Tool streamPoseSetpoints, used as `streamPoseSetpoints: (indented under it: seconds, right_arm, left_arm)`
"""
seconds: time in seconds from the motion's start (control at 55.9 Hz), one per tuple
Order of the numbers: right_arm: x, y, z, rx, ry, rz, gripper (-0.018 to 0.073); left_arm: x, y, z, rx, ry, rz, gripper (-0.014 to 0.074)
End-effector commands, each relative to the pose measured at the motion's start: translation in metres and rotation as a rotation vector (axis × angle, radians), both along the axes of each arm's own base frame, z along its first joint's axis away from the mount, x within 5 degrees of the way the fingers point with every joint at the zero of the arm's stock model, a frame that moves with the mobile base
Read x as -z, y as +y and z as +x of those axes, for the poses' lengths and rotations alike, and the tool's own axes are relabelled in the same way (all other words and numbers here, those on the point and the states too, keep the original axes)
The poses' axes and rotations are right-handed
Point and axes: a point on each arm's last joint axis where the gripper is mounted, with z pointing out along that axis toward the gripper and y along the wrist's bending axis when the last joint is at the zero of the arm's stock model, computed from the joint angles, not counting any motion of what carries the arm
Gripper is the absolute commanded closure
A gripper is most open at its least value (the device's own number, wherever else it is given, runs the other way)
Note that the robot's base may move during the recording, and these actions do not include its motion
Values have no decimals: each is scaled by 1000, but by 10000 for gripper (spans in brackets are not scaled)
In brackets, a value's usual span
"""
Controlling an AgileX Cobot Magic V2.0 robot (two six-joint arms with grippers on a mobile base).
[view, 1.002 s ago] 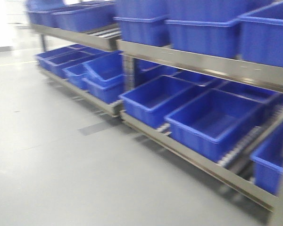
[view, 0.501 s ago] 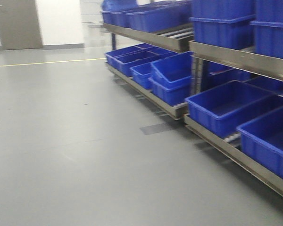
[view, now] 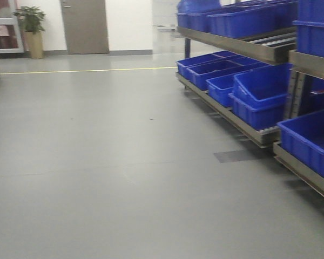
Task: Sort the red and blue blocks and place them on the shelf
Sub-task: 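Drive the base away from the table along the bin shelves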
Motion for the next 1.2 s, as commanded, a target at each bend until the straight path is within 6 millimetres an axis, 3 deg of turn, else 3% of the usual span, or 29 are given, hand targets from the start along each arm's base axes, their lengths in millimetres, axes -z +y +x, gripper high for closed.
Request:
streamPoseSetpoints:
  seconds: [0.0,1.181]
  right_arm:
    - [-17,0,1,5,-111,-8,176]
    - [-17,0,1,5,-111,-8,176]
  left_arm:
    - [-17,2,0,-16,-106,-26,362]
    - [-17,2,0,-16,-106,-26,362]
